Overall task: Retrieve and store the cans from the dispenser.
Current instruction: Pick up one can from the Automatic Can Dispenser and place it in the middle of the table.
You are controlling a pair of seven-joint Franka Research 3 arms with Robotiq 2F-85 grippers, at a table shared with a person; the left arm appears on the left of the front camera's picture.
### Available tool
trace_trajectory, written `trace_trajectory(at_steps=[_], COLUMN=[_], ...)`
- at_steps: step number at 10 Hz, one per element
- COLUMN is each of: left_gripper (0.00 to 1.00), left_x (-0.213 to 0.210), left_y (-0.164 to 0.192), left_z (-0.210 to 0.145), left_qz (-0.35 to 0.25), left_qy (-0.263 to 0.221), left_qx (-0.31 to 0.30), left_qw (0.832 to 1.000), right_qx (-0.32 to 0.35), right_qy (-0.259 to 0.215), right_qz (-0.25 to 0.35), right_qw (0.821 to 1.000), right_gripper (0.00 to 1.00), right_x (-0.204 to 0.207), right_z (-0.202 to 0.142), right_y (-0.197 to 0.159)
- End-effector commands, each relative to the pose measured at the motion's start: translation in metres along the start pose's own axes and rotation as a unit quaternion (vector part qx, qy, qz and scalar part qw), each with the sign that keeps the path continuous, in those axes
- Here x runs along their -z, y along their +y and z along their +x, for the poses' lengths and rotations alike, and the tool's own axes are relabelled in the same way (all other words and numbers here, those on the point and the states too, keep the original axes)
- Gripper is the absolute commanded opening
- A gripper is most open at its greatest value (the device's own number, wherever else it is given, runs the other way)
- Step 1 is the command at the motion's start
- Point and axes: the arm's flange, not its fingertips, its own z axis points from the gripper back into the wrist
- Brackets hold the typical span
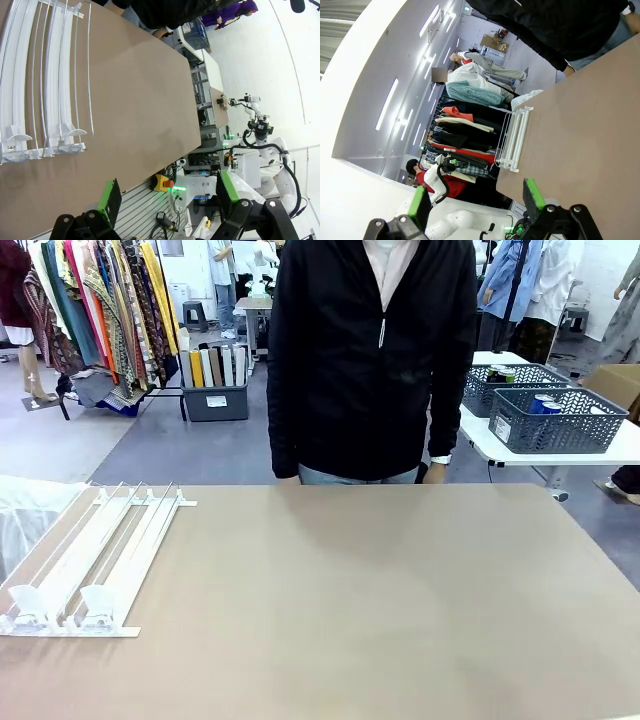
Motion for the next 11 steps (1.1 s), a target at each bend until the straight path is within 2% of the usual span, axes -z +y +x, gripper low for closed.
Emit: trace_trajectory(at_steps=[1,11], left_gripper=[1.0,1.0], left_x=[-0.0003,-0.0003], left_y=[-0.0009,-0.0009], left_z=[0.0012,0.0012], left_qz=[-0.009,-0.009], left_qy=[-0.006,-0.006], left_qx=[0.007,0.007], left_qw=[1.0,1.0], right_qx=[-0.01,-0.01], right_qy=[-0.007,-0.007], right_qz=[0.012,0.012], right_qw=[1.0,1.0], right_gripper=[1.0,1.0], right_x=[0.0023,0.0023], right_z=[0.002,0.002], right_y=[0.002,0.002])
